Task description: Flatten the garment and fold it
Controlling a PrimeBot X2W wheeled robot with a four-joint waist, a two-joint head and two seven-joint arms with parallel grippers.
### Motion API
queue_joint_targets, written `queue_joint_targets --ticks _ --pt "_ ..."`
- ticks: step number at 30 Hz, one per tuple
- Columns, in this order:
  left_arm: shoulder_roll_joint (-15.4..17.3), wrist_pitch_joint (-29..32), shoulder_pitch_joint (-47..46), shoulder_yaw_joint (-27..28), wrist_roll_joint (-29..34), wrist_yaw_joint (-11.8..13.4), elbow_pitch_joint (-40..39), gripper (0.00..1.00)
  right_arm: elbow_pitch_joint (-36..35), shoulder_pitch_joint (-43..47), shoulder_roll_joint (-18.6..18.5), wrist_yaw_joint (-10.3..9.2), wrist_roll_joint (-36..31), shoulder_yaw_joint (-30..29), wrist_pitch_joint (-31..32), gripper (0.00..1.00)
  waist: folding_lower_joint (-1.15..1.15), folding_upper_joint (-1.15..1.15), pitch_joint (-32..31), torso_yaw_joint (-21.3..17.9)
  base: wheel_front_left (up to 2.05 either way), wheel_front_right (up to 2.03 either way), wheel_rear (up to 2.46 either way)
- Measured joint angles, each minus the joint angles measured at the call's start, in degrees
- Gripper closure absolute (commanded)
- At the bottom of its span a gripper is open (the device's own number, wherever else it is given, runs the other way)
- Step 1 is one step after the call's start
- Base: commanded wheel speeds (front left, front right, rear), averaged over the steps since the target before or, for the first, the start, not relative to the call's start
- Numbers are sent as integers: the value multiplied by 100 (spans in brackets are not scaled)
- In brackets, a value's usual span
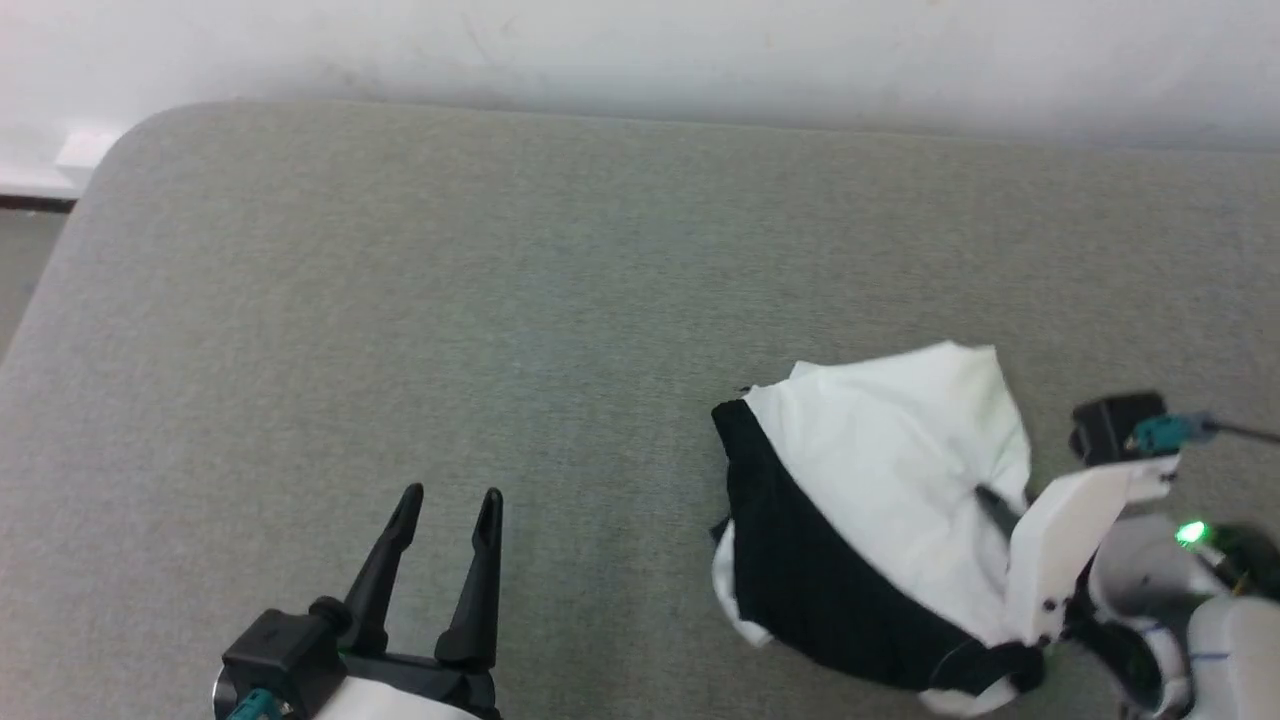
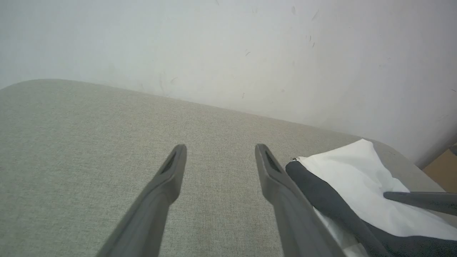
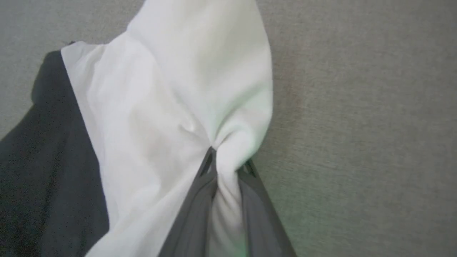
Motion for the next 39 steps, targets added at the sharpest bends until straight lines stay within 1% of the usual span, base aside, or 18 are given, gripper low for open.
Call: queue_joint_targets --ticks 2,6,10,13,16,19,24,28,31,35,39 --pt "31 24 -5 5 3 8 -69 0 -224 -209 -271 1 -86 68 181 100 0 0 10 -127 0 0 0" --pt "102 38 -44 52 44 43 -226 0 -639 -683 -1141 -1 -105 186 553 100 0 0 117 -384 0 0 0" --pt "236 41 -247 156 122 49 -434 0 -956 -1046 -1842 -2 -52 314 918 100 1 0 354 -599 0 0 0" --pt "348 101 -433 209 181 48 -603 0 -1073 -1252 -2357 -2 44 368 1044 100 1 0 580 -753 0 0 0" --pt "457 187 -662 243 275 47 -784 0 -1112 -1393 -2832 0 109 309 1057 100 2 0 831 -898 0 0 0" --pt "534 283 -880 267 339 42 -972 0 -1104 -1471 -3265 -1 123 113 1029 100 2 0 1099 -1032 0 0 0" --pt "657 386 -1144 330 376 41 -1189 0 -902 -1514 -4030 -1 107 -130 654 100 2 0 1553 -1235 0 0 0" --pt "691 391 -1337 358 417 40 -1240 0 -532 -1566 -4422 0 51 -313 337 100 2 0 1907 -1367 0 0 0" --pt "750 420 -1466 360 422 -9 -1249 0 -309 -1590 -4636 0 -85 -394 136 100 1 0 2155 -1442 0 0 0" --pt "812 457 -1565 359 468 -11 -1263 0 -91 -1606 -4792 0 -302 -480 -40 100 1 0 2445 -1513 0 0 0" --pt "848 492 -1620 344 476 -20 -1265 0 79 -1619 -4834 0 -419 -548 -194 100 1 0 2679 -1552 0 0 0"
